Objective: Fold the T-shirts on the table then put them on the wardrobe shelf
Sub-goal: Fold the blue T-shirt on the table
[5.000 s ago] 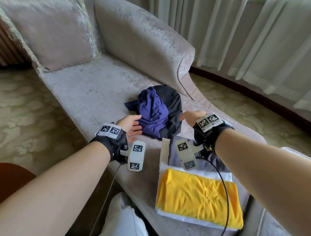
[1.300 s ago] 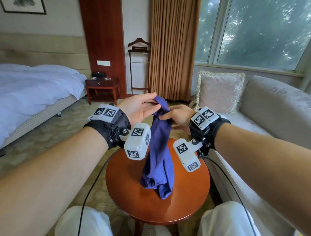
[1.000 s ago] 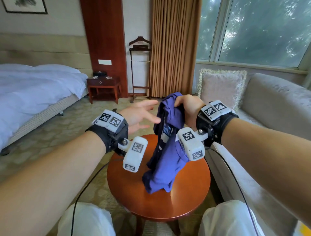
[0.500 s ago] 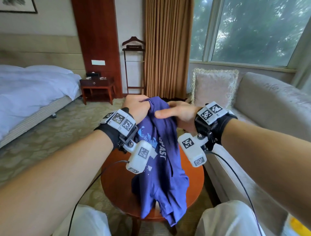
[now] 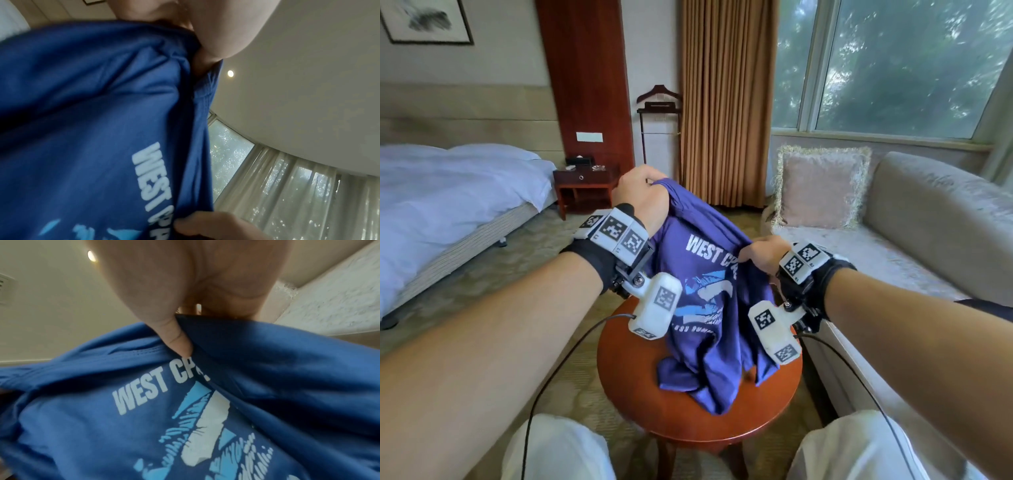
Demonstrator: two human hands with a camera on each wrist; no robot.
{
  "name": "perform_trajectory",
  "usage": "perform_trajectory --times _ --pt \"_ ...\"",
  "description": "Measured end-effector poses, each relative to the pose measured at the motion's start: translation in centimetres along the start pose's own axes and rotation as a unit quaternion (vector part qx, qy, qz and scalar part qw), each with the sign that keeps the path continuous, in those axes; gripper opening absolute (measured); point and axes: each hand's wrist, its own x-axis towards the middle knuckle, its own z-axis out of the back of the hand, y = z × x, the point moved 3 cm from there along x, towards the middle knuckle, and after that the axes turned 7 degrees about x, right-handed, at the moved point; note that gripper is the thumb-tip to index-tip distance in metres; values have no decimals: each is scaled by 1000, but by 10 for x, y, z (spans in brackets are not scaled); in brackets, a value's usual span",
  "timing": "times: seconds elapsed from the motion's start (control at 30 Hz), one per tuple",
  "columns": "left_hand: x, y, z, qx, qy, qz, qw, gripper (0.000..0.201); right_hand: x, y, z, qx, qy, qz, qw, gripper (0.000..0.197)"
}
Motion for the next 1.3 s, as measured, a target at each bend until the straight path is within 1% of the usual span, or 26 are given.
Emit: perform_trajectory --times 0.03,0.1,0.13,0.17,0.2,0.27,0.33,0.37,0.4,0.43,0.5,0.57,0.6,0.63,0.67,0.7,0.73,0.77,0.83,0.9,0.93,1.0,1.03,1.1,1.2,1.3 --pt "-1 1 4 17 2 1 1000 27 -2 1 4 9 -12 7 1000 35" --pt "-3 1 12 47 9 -1 999 22 -8 3 12 21 -23 15 999 20" --pt "-5 -1 15 62 20 2 998 24 -10 6 17 31 -33 20 999 15" --pt "-7 -4 19 93 38 3 995 27 -15 9 22 40 -44 22 998 16" --pt "-7 -5 24 119 38 2 992 34 -18 12 28 51 -54 29 997 19" --pt "-11 -11 36 112 38 38 992 34 -27 23 36 53 -47 46 996 27" --pt "-14 -18 49 88 28 59 994 35 -43 37 42 12 3 75 997 6" --pt "-16 -21 56 81 30 63 994 34 -48 42 45 6 27 87 996 18" --pt "-19 -27 63 76 32 68 994 32 -55 48 49 4 37 98 994 25" --pt "-21 -31 70 76 36 69 994 29 -63 53 53 16 47 110 993 27" --pt "-25 -42 83 76 41 67 994 28 -83 58 58 59 58 123 989 21" --pt "-30 -55 95 81 46 60 994 33 -102 65 60 72 122 120 983 12" --pt "-33 -60 101 82 48 55 994 36 -110 67 62 63 165 113 978 15" --pt "-33 -63 106 88 51 52 993 37 -116 67 64 47 207 88 973 24" --pt "-35 -67 110 91 52 51 993 35 -120 68 66 20 238 72 968 35" --pt "-36 -69 113 97 58 50 992 30 -121 69 66 -18 253 80 964 45" --pt "-40 -71 116 102 63 48 992 26 -122 72 66 -56 246 99 963 50" --pt "-41 -70 117 110 66 47 991 25 -122 73 65 -83 226 116 964 51" --pt "-42 -66 116 133 71 53 987 28 -116 72 64 -103 178 130 970 47" --pt "-40 -55 112 153 75 62 983 29 -106 65 66 -120 154 135 971 51" --pt "-39 -48 108 156 74 72 982 30 -102 60 65 -129 158 129 970 48" --pt "-34 -26 100 143 70 112 981 48 -97 51 65 -122 168 108 972 29" --pt "-33 -15 95 138 70 128 980 53 -93 45 65 -110 163 101 975 22" --pt "-29 6 84 134 66 143 978 51 -77 33 65 -108 133 102 980 24" --pt "-24 37 66 140 72 167 973 41 -50 15 59 -154 88 90 980 22" --pt "-16 64 43 141 74 173 972 45 -20 1 54 -192 28 83 977 15"
